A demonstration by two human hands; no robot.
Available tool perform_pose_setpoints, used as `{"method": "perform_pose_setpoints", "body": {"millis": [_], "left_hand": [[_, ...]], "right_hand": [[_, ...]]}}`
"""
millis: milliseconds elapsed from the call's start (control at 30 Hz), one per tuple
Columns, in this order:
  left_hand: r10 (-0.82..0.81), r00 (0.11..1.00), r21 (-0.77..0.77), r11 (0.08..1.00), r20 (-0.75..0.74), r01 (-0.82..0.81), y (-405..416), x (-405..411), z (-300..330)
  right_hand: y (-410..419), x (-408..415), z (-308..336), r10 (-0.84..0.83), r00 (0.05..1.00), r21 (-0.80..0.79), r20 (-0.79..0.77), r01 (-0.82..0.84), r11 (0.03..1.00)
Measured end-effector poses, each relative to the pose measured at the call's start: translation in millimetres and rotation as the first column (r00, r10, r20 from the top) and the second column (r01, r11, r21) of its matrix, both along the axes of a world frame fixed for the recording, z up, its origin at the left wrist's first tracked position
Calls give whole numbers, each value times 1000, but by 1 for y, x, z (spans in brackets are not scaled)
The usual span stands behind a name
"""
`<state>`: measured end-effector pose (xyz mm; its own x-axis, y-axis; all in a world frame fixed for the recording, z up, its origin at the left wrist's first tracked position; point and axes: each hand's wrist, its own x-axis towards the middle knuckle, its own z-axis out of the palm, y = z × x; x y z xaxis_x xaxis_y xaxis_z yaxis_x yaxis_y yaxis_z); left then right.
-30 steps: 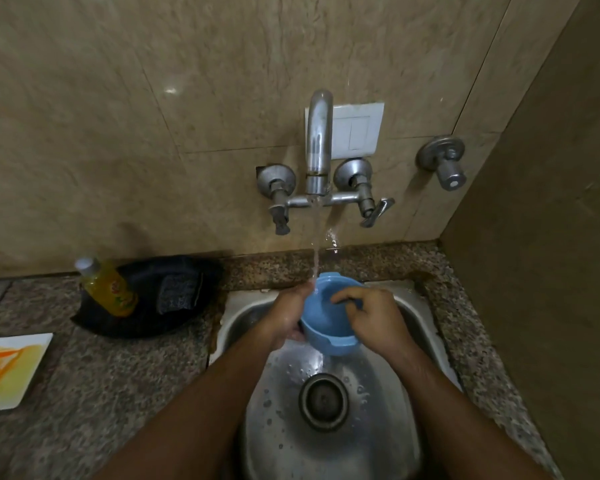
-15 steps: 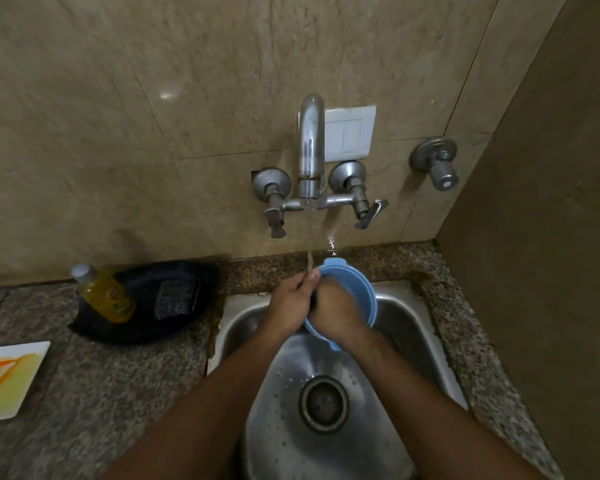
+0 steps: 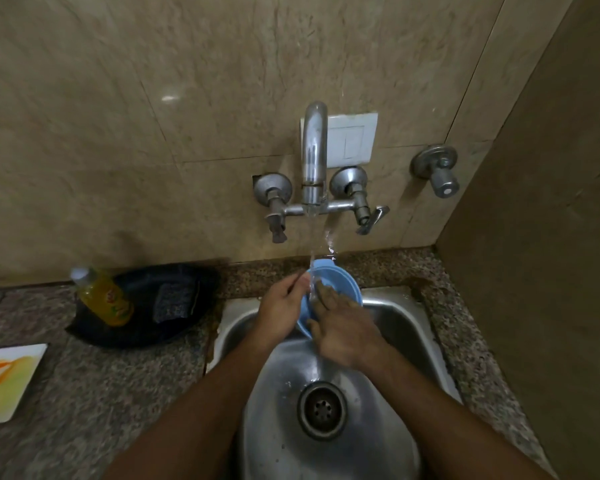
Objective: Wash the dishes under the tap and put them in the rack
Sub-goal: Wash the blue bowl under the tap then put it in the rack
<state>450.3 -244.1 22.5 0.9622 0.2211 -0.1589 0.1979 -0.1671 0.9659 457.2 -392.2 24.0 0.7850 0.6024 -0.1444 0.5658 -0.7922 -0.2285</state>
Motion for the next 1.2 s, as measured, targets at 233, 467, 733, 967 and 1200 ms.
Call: {"method": "perform_pose_setpoints", "body": {"millis": [233,467,733,967,1200], "left_hand": [[18,966,-244,966,-257,-83,15,-1,4],[-25,953,-357,930,-302,-89,10,-2,17],[-44,921,-108,994,-388,3,32,-21,24],[-8,991,12,1000,-130,10,30,-15,18],[-25,997,-24,999,-76,23,37,-26,3]], "right_hand": [[-39,1,6,-393,920,695,-8,288,659],[-26,-10,16,148,271,294,-951,941,166],[-12,-19,-7,-54,261,249,-964,954,167],[-6,-16,-5,73,270,271,-960,962,9],[-20,-27,-5,180,383,416,-906,885,207]]}}
